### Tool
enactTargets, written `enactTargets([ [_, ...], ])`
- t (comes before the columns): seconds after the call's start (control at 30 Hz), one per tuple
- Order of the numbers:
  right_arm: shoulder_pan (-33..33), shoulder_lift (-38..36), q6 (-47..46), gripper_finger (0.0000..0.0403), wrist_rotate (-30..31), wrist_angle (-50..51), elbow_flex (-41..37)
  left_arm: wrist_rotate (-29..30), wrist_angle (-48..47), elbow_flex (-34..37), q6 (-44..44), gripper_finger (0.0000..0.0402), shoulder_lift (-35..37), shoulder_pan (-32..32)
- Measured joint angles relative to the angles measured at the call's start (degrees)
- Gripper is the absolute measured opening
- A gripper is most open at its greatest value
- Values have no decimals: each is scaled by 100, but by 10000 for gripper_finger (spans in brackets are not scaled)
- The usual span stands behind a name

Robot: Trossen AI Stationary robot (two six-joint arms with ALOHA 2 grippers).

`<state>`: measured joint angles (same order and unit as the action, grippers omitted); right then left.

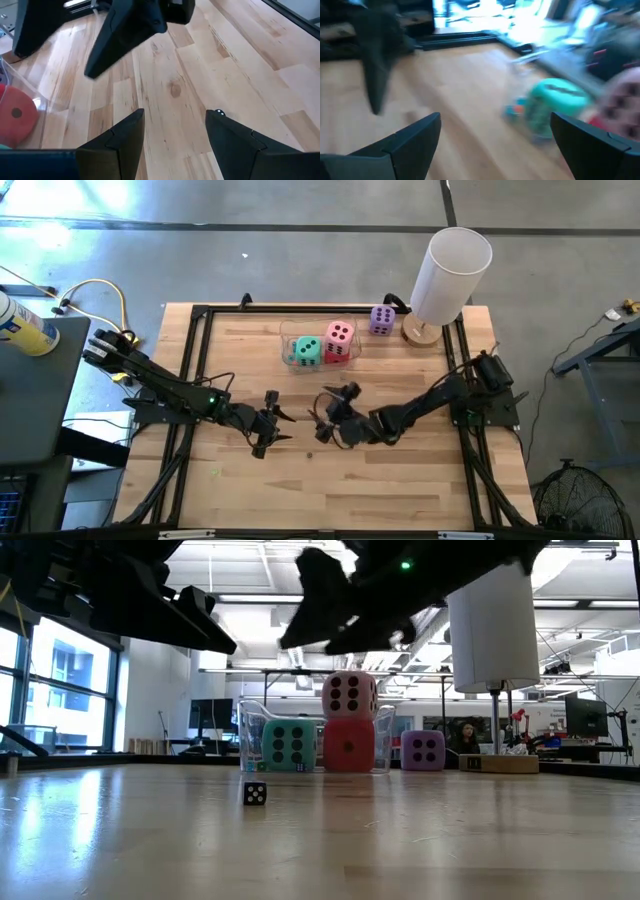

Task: Pick & Place Dice
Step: Put the large purple dice into the transparent bin

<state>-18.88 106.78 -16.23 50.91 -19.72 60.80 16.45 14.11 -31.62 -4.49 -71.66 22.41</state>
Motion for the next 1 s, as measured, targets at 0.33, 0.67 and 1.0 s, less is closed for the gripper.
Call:
enactTargets([
  [0.33,-910,0,162,366,2446,625,-2,6,-155,1,0,202,0,0],
  [0.67,-1473,-159,244,366,3841,556,-6,22,-171,2,30,202,0,-2],
  [1.0,-2007,-486,-1052,366,3873,1321,-4,27,-169,0,47,202,0,0],
])
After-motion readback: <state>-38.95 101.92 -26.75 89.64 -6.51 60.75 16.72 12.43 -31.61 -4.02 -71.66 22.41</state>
